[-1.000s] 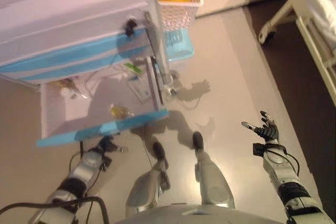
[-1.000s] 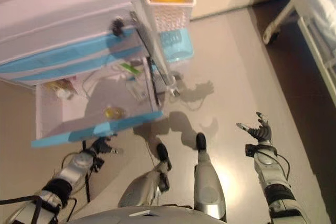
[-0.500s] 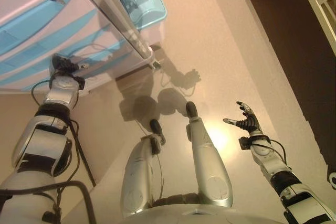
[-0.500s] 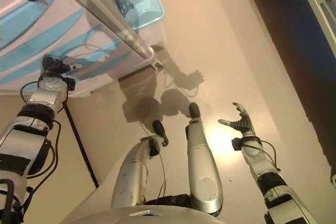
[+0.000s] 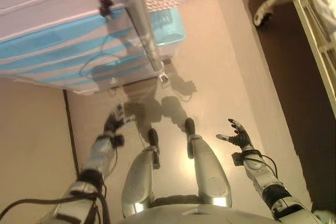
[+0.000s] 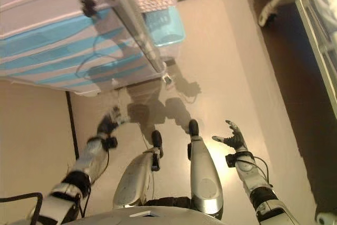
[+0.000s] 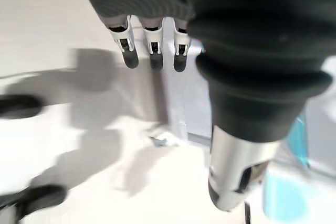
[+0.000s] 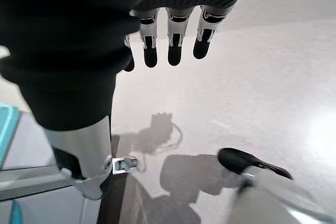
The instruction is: Open the drawer and pick up the medicine
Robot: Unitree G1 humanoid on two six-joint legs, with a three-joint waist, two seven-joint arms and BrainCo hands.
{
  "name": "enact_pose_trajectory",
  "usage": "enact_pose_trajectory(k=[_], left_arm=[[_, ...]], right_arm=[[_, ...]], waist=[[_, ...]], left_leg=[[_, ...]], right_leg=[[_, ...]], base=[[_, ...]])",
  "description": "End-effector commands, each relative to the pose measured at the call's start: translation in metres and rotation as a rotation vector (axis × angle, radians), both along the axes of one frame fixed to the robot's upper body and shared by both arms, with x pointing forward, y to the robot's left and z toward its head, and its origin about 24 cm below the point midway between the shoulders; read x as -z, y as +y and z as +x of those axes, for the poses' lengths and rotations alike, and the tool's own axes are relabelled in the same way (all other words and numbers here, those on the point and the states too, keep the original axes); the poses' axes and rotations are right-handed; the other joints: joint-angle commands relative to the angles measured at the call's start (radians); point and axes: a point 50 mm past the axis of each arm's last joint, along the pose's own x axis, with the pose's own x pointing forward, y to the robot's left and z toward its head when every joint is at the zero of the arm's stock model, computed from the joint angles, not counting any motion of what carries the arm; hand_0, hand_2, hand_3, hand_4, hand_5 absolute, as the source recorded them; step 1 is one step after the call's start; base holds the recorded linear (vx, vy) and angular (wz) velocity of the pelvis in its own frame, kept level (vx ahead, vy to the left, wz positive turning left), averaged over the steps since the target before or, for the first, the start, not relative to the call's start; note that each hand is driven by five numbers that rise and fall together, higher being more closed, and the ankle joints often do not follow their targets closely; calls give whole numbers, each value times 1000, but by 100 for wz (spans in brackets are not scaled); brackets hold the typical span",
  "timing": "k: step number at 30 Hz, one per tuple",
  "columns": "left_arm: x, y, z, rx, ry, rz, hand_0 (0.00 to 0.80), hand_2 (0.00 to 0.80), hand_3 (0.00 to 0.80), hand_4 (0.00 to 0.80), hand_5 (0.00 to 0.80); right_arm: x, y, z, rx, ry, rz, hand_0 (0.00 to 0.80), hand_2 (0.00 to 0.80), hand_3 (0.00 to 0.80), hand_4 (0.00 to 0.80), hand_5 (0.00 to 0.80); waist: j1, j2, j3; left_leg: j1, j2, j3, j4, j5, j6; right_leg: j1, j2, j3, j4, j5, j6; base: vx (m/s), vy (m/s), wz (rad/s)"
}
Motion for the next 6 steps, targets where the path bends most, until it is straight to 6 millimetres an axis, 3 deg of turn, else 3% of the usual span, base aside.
enact_pose_trajectory(k=[1, 6], left_arm=[[19, 18, -33, -100, 52, -86, 0, 0, 0, 0, 0], [56, 10, -88, 19, 291, -58, 0, 0, 0, 0, 0]], right_arm=[[26, -8, -39, 18, 150, 29, 0, 0, 0, 0, 0], [56, -5, -78, 113, 327, 89, 0, 0, 0, 0, 0]], waist=[[28, -9, -204], [66, -4, -286]], left_leg=[[-5, -75, -7, -8, -61, 52], [68, -60, -41, -105, -23, 38]], right_leg=[[95, 16, -22, -74, -50, 19], [177, 12, -75, -117, -57, 18]], base=[[111, -40, 39], [41, -40, 45]])
